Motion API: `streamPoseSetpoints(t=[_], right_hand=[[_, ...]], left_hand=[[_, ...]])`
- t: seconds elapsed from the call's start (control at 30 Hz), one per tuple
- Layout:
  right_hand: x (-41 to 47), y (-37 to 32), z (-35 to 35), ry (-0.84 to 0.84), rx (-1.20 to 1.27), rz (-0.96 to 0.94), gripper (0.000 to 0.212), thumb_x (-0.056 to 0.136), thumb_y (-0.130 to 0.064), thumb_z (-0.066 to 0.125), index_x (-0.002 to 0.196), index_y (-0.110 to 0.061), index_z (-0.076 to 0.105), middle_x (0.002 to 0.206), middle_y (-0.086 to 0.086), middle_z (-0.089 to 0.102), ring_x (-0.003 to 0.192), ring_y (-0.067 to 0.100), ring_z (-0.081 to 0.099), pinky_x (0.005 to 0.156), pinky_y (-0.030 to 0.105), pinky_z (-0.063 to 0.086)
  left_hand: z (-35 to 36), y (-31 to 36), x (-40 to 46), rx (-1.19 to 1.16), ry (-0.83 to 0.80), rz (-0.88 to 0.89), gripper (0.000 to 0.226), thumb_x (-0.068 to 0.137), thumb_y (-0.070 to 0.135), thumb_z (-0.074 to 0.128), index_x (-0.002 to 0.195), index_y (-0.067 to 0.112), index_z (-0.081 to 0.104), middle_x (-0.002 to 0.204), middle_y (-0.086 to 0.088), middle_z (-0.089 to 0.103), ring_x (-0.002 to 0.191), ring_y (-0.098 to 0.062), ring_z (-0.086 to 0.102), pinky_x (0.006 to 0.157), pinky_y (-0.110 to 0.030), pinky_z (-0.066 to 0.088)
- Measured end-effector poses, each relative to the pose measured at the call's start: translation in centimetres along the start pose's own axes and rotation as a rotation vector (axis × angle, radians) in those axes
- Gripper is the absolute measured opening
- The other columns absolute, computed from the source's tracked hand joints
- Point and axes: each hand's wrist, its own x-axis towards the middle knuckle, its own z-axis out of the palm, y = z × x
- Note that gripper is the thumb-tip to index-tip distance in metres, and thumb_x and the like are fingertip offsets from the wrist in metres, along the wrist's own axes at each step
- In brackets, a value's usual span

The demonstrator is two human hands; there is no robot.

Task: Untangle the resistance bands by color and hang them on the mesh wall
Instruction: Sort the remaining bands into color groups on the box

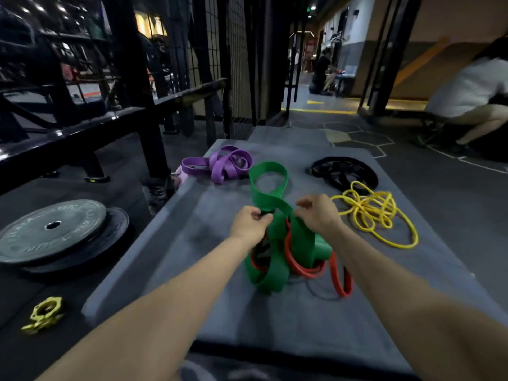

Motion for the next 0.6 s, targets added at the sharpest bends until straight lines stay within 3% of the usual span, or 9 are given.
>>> streamPoseSetpoints(t=[0.1,0.17,0.27,0.37,0.4,0.47,0.53,0.6], right_hand=[[-2.9,1.4,-1.0,0.055,-0.038,-0.022,0.028,0.082,-0.013,0.064,0.108,-0.002,0.065,0.112,0.018,0.067,0.109,0.034,0.059,0.09,0.035,0.044],[-4.5,2.9,-1.3,0.121,-0.038,-0.002,0.026,0.081,-0.012,0.063,0.106,-0.004,0.064,0.109,0.02,0.066,0.106,0.038,0.058,0.089,0.038,0.047],[-6.3,4.8,-1.3,0.14,-0.027,0.038,0.029,0.082,-0.013,0.062,0.107,0.001,0.063,0.111,0.022,0.065,0.107,0.04,0.057,0.091,0.044,0.047],[-7.4,5.6,-0.2,0.114,-0.006,-0.055,0.034,0.084,-0.015,0.062,0.117,-0.005,0.063,0.118,0.017,0.063,0.114,0.035,0.054,0.098,0.037,0.04],[-7.6,5.6,0.2,0.099,-0.019,-0.11,0.038,0.085,-0.015,0.061,0.122,-0.01,0.06,0.121,0.015,0.059,0.118,0.033,0.05,0.102,0.032,0.032],[-7.5,5.7,1.0,0.07,-0.027,-0.192,0.043,0.088,-0.014,0.058,0.13,-0.02,0.054,0.127,0.011,0.052,0.121,0.032,0.041,0.094,0.021,0.018],[-7.1,5.5,1.1,0.032,-0.004,-0.219,0.044,0.09,-0.013,0.055,0.132,-0.027,0.052,0.128,0.008,0.047,0.121,0.032,0.035,0.084,0.016,0.014],[-6.6,5.2,0.9,-0.014,0.011,-0.247,0.045,0.09,-0.012,0.055,0.131,-0.032,0.052,0.129,0.007,0.045,0.121,0.03,0.031,0.08,0.012,0.011]], left_hand=[[0.7,-0.7,-3.7,0.008,-0.063,-0.029,0.056,0.078,0.035,0.071,0.119,0.002,0.05,0.107,-0.004,0.055,0.104,-0.02,0.055,0.096,-0.03,0.043],[1.4,-1.7,-5.3,0.014,-0.089,-0.018,0.071,0.068,0.042,0.077,0.121,0.003,0.049,0.117,-0.006,0.059,0.107,-0.021,0.057,0.1,-0.034,0.045],[1.9,-2.2,-6.4,0.059,-0.021,0.014,0.059,0.077,0.011,0.072,0.13,0.004,0.045,0.122,-0.012,0.059,0.112,-0.026,0.057,0.1,-0.036,0.044],[1.5,-2.5,-5.9,-0.09,0.091,0.062,0.048,0.079,-0.008,0.063,0.124,0.002,0.053,0.113,-0.009,0.063,0.101,-0.023,0.06,0.095,-0.032,0.046],[1.5,-2.4,-5.6,-0.152,0.122,0.063,0.045,0.08,-0.011,0.059,0.123,0.001,0.054,0.108,-0.005,0.062,0.098,-0.02,0.059,0.092,-0.03,0.046],[1.6,-2.1,-4.6,-0.276,0.137,0.04,0.041,0.082,-0.013,0.053,0.12,0.003,0.057,0.104,-0.003,0.061,0.094,-0.018,0.058,0.084,-0.028,0.047],[1.5,-2.0,-3.6,-0.367,0.132,0.021,0.038,0.083,-0.013,0.048,0.113,0.007,0.06,0.104,-0.007,0.065,0.091,-0.02,0.059,0.078,-0.028,0.048],[1.2,-2.3,-2.8,-0.429,0.109,-0.013,0.025,0.086,-0.002,0.053,0.107,0.01,0.06,0.104,-0.01,0.066,0.088,-0.022,0.062,0.082,-0.032,0.049]])
